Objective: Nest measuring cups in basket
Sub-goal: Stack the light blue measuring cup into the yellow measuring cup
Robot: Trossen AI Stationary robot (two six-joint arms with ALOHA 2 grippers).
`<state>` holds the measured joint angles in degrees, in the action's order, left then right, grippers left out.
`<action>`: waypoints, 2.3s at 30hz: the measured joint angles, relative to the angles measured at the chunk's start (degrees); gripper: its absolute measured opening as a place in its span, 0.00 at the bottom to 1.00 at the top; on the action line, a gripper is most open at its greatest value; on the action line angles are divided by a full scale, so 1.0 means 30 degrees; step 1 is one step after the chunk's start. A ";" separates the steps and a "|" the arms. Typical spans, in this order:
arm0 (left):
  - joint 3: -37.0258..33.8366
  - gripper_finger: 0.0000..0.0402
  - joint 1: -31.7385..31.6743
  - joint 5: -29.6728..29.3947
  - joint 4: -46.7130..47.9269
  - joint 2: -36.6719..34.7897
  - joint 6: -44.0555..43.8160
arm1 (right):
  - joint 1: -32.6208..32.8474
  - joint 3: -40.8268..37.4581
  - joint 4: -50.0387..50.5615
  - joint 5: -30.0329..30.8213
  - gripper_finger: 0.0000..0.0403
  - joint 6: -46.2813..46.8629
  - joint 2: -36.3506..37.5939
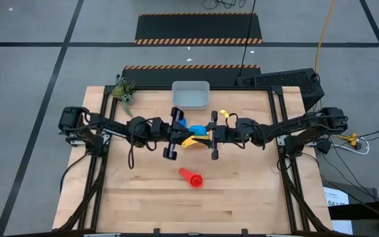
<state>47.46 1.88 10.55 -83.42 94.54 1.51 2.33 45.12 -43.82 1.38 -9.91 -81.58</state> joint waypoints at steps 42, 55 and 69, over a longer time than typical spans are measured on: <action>-0.0022 0.17 -0.0595 0.0328 0.1945 0.0000 -0.0632 | 0.0015 0.0007 0.4170 -0.0054 0.01 -0.0716 0.1851; -0.0022 0.35 -0.0494 -0.0671 1.4035 -0.4973 0.0601 | 0.0007 0.0000 0.9714 -0.1090 0.00 0.0866 0.4406; -0.0029 0.36 0.2627 -0.6700 2.0771 -0.8521 0.7925 | -0.1375 -0.0007 1.2653 -1.1159 0.00 0.7050 0.4485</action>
<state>47.37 9.76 -9.55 -21.10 68.98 25.29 -1.80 45.10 -5.86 -32.10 11.24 -68.13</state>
